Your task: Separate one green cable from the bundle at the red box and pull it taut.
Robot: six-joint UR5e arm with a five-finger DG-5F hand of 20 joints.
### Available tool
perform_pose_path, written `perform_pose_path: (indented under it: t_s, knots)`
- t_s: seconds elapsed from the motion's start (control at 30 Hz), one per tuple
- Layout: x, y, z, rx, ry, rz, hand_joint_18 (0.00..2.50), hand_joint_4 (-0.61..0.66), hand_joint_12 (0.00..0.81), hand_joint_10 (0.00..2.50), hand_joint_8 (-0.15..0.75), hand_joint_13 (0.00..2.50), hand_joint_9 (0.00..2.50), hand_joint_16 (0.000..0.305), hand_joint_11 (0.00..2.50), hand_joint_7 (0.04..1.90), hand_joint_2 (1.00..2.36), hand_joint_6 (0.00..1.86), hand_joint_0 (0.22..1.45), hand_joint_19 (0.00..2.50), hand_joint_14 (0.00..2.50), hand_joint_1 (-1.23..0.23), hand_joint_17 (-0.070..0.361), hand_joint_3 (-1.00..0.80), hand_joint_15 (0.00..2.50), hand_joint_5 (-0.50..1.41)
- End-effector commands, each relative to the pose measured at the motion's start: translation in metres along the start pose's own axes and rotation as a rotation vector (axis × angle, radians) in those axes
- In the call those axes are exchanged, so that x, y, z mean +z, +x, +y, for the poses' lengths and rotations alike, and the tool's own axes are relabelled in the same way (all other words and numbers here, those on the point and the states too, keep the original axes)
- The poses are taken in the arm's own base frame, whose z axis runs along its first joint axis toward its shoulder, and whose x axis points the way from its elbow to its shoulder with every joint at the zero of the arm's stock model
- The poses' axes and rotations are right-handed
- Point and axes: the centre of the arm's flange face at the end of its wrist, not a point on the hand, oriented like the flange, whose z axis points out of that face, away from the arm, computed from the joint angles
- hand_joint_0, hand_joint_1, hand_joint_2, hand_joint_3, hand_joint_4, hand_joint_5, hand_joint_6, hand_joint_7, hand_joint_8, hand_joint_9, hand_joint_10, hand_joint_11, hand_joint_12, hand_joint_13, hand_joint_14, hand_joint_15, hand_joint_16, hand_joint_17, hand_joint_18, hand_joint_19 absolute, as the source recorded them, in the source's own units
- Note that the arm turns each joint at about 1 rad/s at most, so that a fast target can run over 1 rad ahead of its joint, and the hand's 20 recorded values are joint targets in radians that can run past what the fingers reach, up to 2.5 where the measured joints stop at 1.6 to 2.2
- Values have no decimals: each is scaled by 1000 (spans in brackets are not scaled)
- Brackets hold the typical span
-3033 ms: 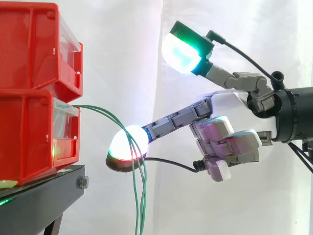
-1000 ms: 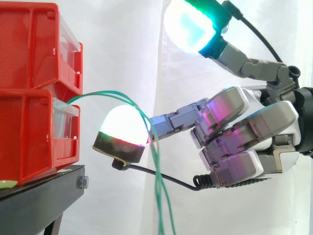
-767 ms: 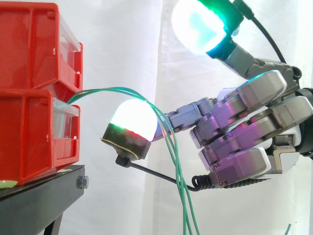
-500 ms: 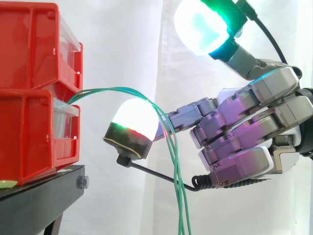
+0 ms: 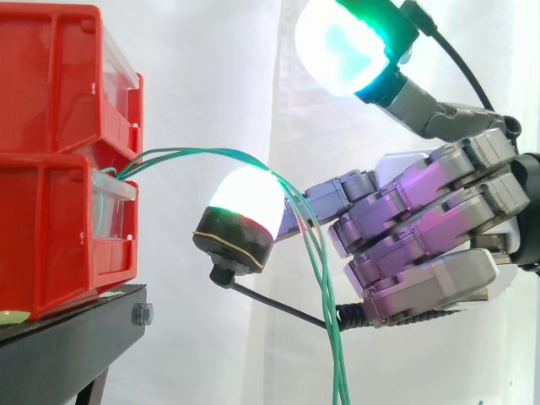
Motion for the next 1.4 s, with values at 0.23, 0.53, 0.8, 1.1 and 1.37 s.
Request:
perform_pose_path:
  t_s: [0.23,0.53,0.8,1.1,1.37]
  knots:
    - [-1,2,-2,-3,6,0,2432,409,492,367,346,2025,2439,291,2027,1174,1000,504,347,420,1965,-645,218,-500,1032,-28]
    - [-3,0,-4,-52,23,-35,2218,352,350,2500,323,1756,2033,278,1058,1125,1000,505,349,370,2500,-608,208,-500,952,-14]
    - [-4,-2,-5,-72,35,-55,2269,330,344,2500,332,1803,2058,275,1103,1144,1000,505,353,335,2500,-604,206,-500,937,3]
    - [-4,-1,-5,-74,35,-55,2251,217,310,2500,290,1802,2082,258,1109,1125,1000,505,364,357,2500,-619,194,-500,885,20]
    - [-5,0,-6,-75,42,-54,2160,82,241,2500,224,1757,2105,236,1075,1075,1000,506,428,439,2500,-505,177,-500,1028,59]
